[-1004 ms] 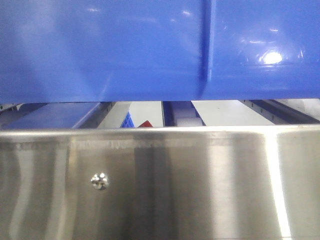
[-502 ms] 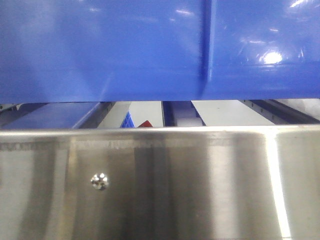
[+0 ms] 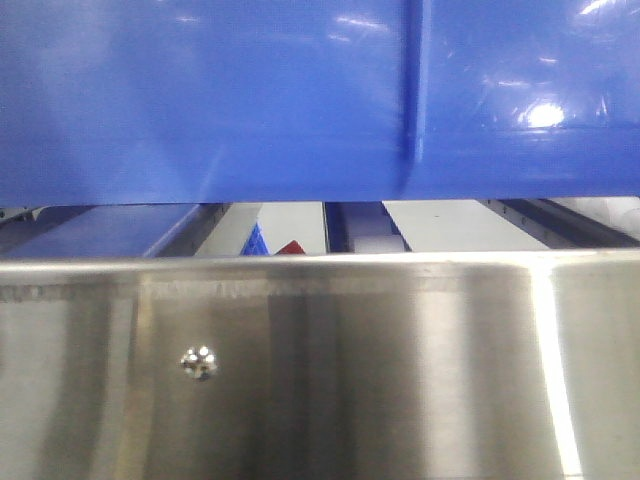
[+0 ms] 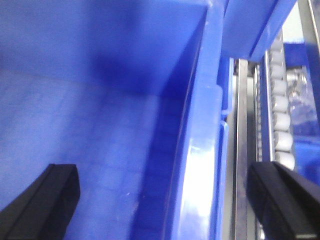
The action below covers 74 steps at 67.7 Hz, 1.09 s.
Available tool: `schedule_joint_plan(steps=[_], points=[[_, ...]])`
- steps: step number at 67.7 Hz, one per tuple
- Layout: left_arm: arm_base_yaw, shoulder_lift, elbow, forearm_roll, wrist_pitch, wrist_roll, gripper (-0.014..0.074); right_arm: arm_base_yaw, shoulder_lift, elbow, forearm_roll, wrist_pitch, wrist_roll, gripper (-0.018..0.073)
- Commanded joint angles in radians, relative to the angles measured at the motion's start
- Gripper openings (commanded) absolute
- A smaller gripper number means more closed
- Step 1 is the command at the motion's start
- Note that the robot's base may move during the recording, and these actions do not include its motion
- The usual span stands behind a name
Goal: Move blue bin to conveyor side
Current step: 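Pull the gripped blue bin off the roller shelf toward the robot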
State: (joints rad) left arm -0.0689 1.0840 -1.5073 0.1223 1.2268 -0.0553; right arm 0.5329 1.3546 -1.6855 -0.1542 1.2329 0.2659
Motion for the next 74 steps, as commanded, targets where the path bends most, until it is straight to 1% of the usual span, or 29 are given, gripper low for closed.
schedule_joint_plan(steps=[1,7,22,33,36,40,48,54,57,61,74], points=[[-0.006,0.0,-0.01,0.004,-0.006,-0.008,0.0519,-0.004,0.009,-0.011,-0.039,-0.012,0.024,0.0559],[-0.006,0.009,-0.01,0.004,-0.006,-0.008,0.0519,-0.008,0.018,-0.011,-0.044,-0.012,0.024,0.0559],[-0.006,0.067,-0.01,-0.003,-0.006,-0.008,0.0519,-0.06,0.024,-0.009,-0.044,-0.012,0.024,0.0559],[-0.006,0.105,-0.01,-0.013,-0.006,-0.008,0.0519,-0.063,0.04,-0.009,0.008,-0.012,0.023,0.0559],[0.001,0.113,-0.013,-0.022,-0.006,-0.008,0.0519,-0.061,0.046,-0.009,0.012,-0.012,0.023,0.0559],[0.019,0.124,-0.014,-0.057,-0.006,-0.001,0.0519,-0.061,0.054,-0.009,0.012,-0.012,0.023,0.0559],[0.09,0.149,-0.031,-0.143,-0.006,0.055,0.0519,-0.061,0.069,-0.009,0.012,-0.012,0.023,0.0559],[0.127,0.163,-0.048,-0.148,-0.006,0.055,0.0519,-0.061,0.081,-0.009,0.013,-0.012,0.023,0.0559],[0.134,0.17,-0.054,-0.148,-0.006,0.081,0.0519,-0.061,0.087,-0.009,0.015,-0.012,0.023,0.0559],[0.134,0.177,-0.054,-0.137,-0.006,0.112,0.0519,-0.061,0.092,-0.009,0.015,-0.012,0.023,0.0559],[0.132,0.208,-0.054,-0.151,-0.006,0.115,0.0519,-0.061,0.103,-0.005,0.015,-0.012,0.023,0.0559]])
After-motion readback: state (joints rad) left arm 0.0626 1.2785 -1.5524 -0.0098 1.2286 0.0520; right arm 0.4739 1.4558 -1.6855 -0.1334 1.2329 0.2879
